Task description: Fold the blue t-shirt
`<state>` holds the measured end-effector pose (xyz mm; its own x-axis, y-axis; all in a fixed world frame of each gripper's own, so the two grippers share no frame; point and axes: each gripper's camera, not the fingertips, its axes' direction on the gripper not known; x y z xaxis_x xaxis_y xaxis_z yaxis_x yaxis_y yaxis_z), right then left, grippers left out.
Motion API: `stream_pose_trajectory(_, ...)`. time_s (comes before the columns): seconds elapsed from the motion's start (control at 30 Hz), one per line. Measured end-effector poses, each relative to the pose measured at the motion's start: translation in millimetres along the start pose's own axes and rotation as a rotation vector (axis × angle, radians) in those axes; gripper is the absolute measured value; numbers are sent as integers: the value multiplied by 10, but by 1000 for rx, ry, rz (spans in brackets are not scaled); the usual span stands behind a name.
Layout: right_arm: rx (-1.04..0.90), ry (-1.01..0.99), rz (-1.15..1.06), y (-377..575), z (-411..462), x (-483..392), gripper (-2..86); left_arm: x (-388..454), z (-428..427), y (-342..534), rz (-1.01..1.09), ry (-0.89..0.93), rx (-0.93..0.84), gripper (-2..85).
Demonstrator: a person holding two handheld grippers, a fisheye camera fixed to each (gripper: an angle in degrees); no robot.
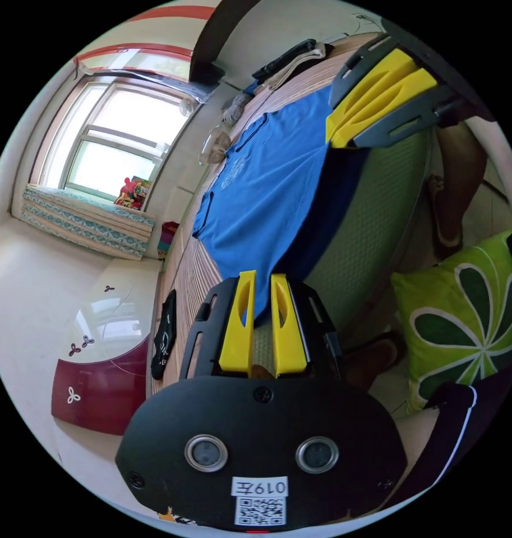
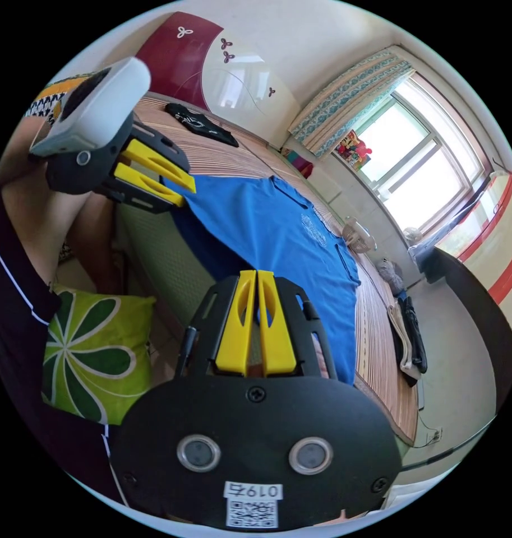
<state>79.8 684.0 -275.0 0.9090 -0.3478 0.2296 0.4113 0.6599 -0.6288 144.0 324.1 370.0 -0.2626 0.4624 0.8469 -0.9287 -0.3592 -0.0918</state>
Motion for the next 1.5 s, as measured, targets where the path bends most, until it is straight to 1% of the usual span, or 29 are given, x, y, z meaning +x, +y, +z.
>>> stream_pose_trajectory(0.13, -5, -5, -18, -9, 12, -29, -10, -88, 1, 112, -45, 44, -16, 9)
stream_pose_trajectory(0.43, -25, -22, -50, -57, 88, -96, -10, 14, -48, 191, -24, -32, -55, 6)
stream_pose_trajectory(0.57, -41, -21, -65, -78, 141, -125, -10, 54, -236, 229, -23, -41, -6, 6)
stream_pose_trajectory(0.67, -72, -38, -85, -93, 231, -167, -10, 126, -98, 232, 6, -43, -75, 6)
stream_pose_trajectory(0.9, -86, -29, -108, -115, 316, -224, -10, 115, -99, 159, -3, -4, -86, 5)
stream_pose_trajectory(1.0, -87, -23, -117, -120, 348, -246, -10, 105, -215, 161, -7, -51, -52, 5)
stream_pose_trajectory(1.1, -86, -16, -124, -119, 370, -267, -10, -3, -374, 159, -65, -33, -3, 6)
stream_pose_trajectory(1.23, -103, -27, -127, -134, 437, -291, -10, 166, -189, 115, 10, -13, -90, 5)
stream_pose_trajectory(1.5, -112, 11, -158, -150, 534, -386, -10, 80, -286, 58, -26, -31, -54, 5)
